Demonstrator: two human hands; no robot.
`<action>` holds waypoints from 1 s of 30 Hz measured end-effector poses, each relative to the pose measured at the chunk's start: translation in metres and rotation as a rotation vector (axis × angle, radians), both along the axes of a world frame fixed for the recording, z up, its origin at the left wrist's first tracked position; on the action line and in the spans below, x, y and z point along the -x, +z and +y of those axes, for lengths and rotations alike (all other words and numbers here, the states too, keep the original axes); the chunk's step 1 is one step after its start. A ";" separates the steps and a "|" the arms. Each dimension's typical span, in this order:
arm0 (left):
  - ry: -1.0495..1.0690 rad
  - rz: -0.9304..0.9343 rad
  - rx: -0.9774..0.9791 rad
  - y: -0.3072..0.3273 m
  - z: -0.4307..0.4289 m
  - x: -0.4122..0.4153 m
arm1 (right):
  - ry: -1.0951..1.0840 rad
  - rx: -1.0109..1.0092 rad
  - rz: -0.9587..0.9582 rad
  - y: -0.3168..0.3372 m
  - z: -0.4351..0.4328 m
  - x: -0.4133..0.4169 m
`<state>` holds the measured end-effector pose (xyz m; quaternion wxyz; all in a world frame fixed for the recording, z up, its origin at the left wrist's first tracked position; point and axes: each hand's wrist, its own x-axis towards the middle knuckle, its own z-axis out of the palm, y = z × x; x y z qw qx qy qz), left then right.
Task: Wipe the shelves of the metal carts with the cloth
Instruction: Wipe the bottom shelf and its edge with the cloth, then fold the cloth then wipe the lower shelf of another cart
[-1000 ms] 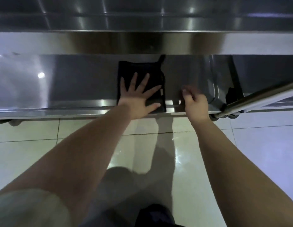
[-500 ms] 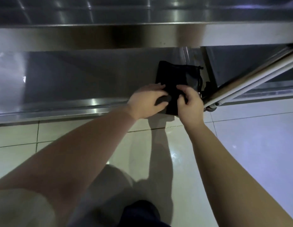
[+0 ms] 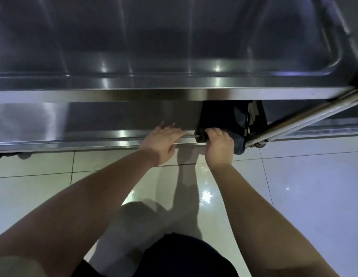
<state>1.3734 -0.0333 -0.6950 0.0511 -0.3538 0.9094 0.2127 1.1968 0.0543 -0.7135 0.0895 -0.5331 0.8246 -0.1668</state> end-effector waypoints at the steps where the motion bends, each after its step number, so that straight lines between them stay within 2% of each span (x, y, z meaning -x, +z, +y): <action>1: 0.079 0.038 -0.042 0.002 -0.003 -0.007 | 0.023 0.052 -0.083 0.011 -0.003 -0.003; 5: 0.249 0.109 -0.117 0.010 -0.019 -0.036 | 0.228 0.125 -0.324 0.060 -0.012 -0.032; 9: 0.268 0.149 -0.046 0.039 -0.030 -0.093 | 0.453 0.000 -0.480 0.114 -0.032 -0.083; 13: 0.424 0.251 -0.027 0.111 -0.006 -0.196 | 0.521 -0.146 -0.622 0.182 -0.039 -0.152; 18: 0.564 0.217 0.054 0.264 0.032 -0.319 | 0.625 -0.194 -0.682 0.297 -0.022 -0.251; 22: 0.597 0.166 0.214 0.405 0.049 -0.388 | 0.742 -0.114 -0.665 0.408 -0.020 -0.321; 26: 0.686 0.190 0.240 0.556 0.065 -0.435 | 0.857 -0.008 -0.751 0.547 -0.025 -0.365; 28: 0.712 0.212 0.291 0.634 0.075 -0.454 | 0.927 0.081 -0.767 0.621 -0.033 -0.378; 30: 0.714 0.196 0.363 0.711 0.080 -0.468 | 0.962 0.088 -0.774 0.697 -0.044 -0.392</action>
